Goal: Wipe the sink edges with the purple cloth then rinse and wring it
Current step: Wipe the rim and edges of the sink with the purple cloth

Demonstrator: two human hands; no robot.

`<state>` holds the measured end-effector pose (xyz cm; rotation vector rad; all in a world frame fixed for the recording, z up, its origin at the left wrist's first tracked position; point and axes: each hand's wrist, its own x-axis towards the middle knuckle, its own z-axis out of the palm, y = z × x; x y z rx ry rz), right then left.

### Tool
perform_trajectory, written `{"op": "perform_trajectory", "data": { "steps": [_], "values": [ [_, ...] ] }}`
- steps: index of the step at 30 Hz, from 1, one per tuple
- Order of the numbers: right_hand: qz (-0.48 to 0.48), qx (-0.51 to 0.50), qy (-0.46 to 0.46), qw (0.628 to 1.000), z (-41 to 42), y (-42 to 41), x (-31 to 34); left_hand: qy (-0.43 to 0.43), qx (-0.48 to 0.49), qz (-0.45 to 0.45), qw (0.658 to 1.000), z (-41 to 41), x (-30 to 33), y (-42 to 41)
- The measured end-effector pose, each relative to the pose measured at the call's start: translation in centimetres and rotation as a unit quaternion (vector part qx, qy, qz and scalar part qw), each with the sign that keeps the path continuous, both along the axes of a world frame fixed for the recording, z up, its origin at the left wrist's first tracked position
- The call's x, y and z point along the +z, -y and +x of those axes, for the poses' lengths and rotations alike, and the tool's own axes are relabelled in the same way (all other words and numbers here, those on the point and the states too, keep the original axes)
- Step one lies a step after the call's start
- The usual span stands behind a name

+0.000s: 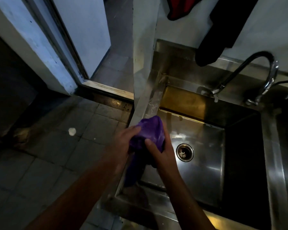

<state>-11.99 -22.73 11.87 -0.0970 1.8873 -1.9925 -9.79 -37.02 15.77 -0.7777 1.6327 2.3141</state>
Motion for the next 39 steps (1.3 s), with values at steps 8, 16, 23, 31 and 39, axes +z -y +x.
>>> {"op": "perform_trajectory", "data": {
  "steps": [8,16,23,31,39],
  "values": [
    [0.174,0.013,-0.158,0.972,-4.4,0.7,-1.5,0.022,-0.018,0.086,0.996,-1.8,-2.6,-0.7],
    [0.176,0.004,-0.075,0.981,-11.1,-0.3,-4.5,0.028,0.051,-0.178,0.982,1.0,-6.0,1.3],
    [0.385,0.014,-0.239,0.892,-26.9,2.1,-6.6,0.053,-0.118,-0.552,0.824,10.7,-15.2,1.5],
    [0.476,0.052,-0.335,0.811,-34.4,6.7,-10.8,0.082,-0.082,-0.566,0.816,13.5,-17.0,0.5],
    [0.545,0.090,-0.376,0.744,-29.6,8.6,-12.9,0.062,-0.074,-0.560,0.823,13.8,-17.5,0.6]
  ]
}}
